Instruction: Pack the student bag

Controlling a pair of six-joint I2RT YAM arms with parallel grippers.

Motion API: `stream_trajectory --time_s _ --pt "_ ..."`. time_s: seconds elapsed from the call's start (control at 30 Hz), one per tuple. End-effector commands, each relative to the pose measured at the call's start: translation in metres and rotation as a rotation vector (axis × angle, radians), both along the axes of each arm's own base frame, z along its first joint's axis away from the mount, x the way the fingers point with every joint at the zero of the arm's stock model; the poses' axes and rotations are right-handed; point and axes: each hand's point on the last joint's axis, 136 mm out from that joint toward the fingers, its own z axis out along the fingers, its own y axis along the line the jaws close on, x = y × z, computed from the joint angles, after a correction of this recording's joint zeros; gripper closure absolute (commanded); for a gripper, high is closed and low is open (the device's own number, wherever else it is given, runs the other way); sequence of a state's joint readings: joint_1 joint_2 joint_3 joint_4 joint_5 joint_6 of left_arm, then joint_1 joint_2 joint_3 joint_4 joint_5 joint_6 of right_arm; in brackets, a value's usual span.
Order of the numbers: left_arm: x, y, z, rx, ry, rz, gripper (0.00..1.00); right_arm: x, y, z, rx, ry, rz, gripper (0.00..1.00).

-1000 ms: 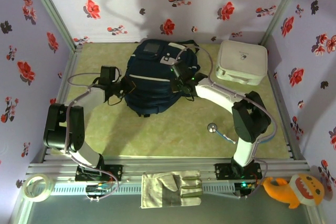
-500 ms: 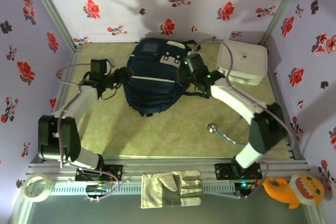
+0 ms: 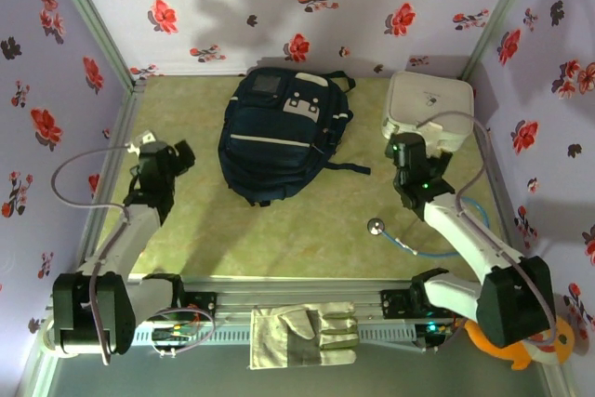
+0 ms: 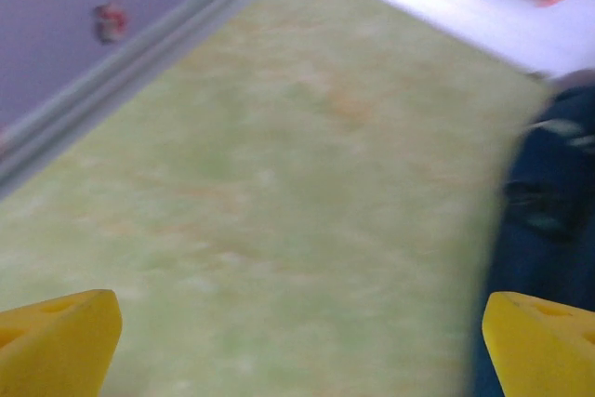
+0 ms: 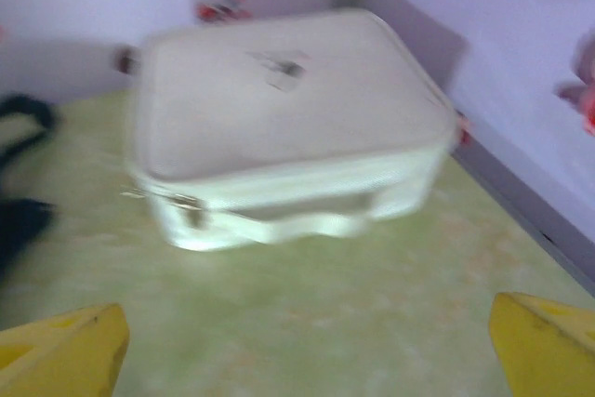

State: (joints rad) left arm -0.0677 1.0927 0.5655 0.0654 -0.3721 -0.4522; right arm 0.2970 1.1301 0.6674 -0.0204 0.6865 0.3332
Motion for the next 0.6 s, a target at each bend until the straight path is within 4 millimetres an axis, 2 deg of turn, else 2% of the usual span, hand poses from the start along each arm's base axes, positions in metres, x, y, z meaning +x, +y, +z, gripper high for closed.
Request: stream_trajectory --time_s 0.0,0.13,0.23,0.33,0.43,0.57 --pt "-0.010 0.040 0.013 0.193 -0.081 0.158 0.00 -0.005 -0.033 -0.011 -0.001 -0.077 -0.122 0.01" --pt "-0.010 0.042 -0.011 0.245 -0.092 0.142 0.00 -0.003 -0.029 -0.037 -0.081 -0.031 -0.029 0.00" --pt "0.000 0.035 -0.025 0.290 -0.089 0.069 0.00 0.003 -0.030 -0.051 -0.118 -0.021 -0.008 0.01" --pt "0.015 0.019 -0.023 0.299 -0.117 -0.042 0.00 0.010 -0.024 -0.064 -0.124 -0.025 0.040 0.01" --pt "0.026 0.006 -0.023 0.305 -0.155 -0.131 0.00 0.018 -0.018 -0.065 -0.134 -0.042 0.093 0.01" --pt "0.036 -0.009 -0.035 0.303 -0.169 -0.237 0.00 0.027 -0.019 -0.065 -0.124 -0.088 0.144 0.01"
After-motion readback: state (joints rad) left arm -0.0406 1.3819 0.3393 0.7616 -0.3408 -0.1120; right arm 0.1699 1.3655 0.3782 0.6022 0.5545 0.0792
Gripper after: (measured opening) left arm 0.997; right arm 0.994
